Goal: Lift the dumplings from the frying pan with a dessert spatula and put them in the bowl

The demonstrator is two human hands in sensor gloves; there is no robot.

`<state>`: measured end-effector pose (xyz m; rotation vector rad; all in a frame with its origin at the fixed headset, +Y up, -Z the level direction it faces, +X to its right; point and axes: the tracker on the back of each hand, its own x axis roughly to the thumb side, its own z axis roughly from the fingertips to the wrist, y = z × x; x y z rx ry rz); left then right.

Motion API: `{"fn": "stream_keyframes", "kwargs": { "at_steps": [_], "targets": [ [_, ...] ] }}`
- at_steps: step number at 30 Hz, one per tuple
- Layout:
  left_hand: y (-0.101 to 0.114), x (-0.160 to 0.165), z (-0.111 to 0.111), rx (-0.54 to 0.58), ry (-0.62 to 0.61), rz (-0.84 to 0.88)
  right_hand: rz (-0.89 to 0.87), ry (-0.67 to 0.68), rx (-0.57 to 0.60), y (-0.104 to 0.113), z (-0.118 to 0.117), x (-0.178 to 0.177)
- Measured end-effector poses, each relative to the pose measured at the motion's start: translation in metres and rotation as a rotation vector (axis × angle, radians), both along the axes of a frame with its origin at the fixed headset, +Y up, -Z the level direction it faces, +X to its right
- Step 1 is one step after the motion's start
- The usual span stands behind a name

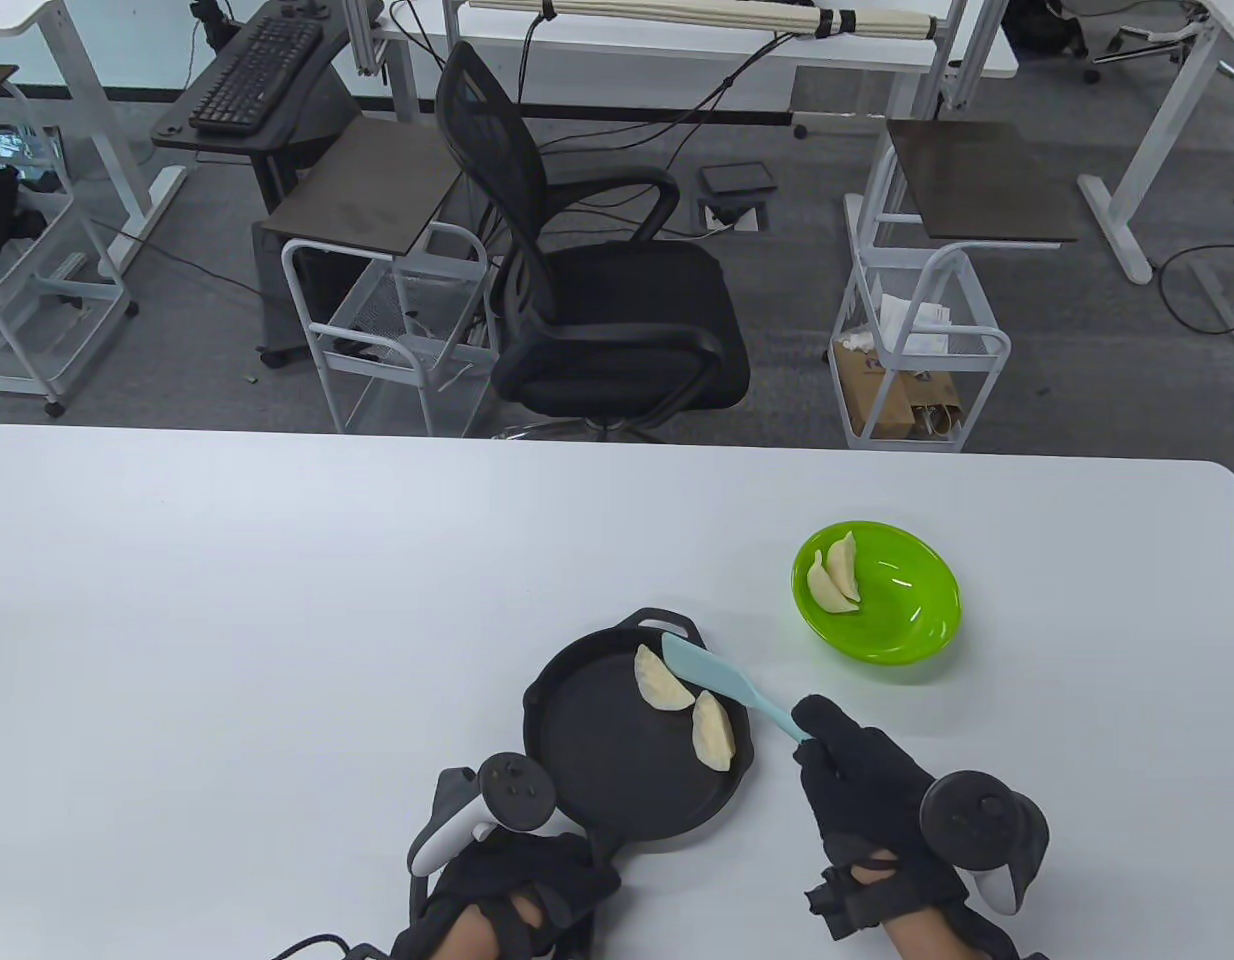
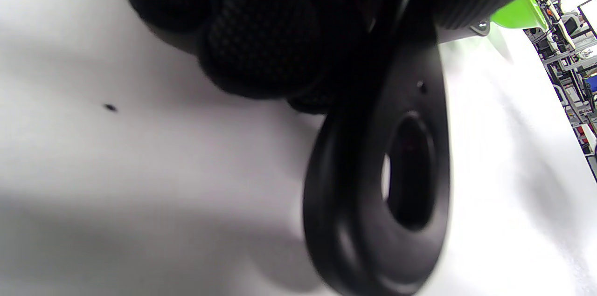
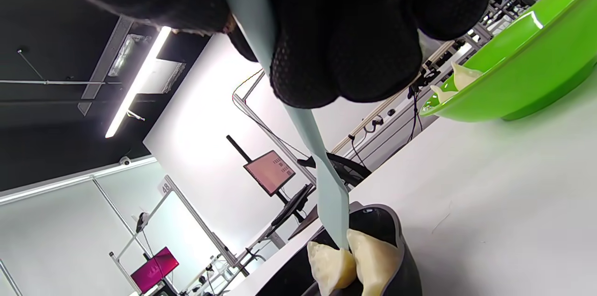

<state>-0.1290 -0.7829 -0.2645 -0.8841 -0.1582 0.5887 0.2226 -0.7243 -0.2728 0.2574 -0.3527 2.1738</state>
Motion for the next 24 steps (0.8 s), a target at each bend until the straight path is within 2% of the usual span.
{"fn": "stream_keyframes", "kwargs": {
  "at_steps": [8, 14, 24],
  "targets": [
    [-0.0001, -0.0001, -0.0001, 0.0, 0.0, 0.001, -0.045, 0.054, -0.031, -0.0014, -0.0025, -0.0002],
    [-0.0003, -0.0002, -0.0001, 0.0, 0.0, 0.0, 0.007, -0.016, 0.009, 0.0032, -0.0014, 0.0052],
    [-0.0002, -0.0003, -0.0001, -0.001, -0.001, -0.001, -0.025, 0.074, -0.008, -0.0018, -0.0043, 0.0008]
  ]
}}
